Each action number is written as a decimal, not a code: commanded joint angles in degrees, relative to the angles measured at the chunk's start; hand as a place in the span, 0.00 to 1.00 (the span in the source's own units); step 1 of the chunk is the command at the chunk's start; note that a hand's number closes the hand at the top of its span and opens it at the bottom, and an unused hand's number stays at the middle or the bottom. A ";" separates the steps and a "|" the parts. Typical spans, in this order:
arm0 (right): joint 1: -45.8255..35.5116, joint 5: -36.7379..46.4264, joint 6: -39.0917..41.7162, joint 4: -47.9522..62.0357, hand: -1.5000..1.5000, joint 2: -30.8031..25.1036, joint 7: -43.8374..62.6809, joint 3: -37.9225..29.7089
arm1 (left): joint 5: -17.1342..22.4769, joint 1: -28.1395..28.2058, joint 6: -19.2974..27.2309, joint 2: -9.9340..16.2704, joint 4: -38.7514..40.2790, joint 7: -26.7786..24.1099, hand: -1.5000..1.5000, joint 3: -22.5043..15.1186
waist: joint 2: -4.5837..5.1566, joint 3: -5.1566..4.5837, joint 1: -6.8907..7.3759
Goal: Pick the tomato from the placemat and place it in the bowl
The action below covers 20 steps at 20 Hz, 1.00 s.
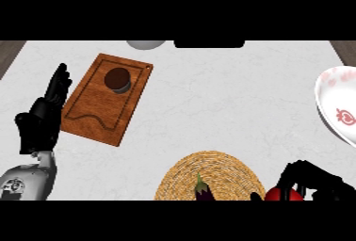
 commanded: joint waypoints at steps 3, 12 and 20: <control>-7.75 -17.39 0.53 -1.04 1.00 0.07 -2.80 -19.63 | 1.84 0.77 -1.78 0.56 0.81 -1.83 0.50 1.11 | 0.24 0.09 0.17; -23.39 -31.51 -1.93 28.44 1.00 -16.42 -18.57 -47.92 | 0.67 -0.55 -1.15 -0.06 2.07 -1.82 0.50 1.04 | 0.21 0.03 0.40; -31.71 -21.31 -12.67 58.40 1.00 -28.30 -33.65 -51.28 | 0.13 0.87 -2.15 -0.12 1.34 -3.22 0.50 0.21 | 0.44 0.06 2.04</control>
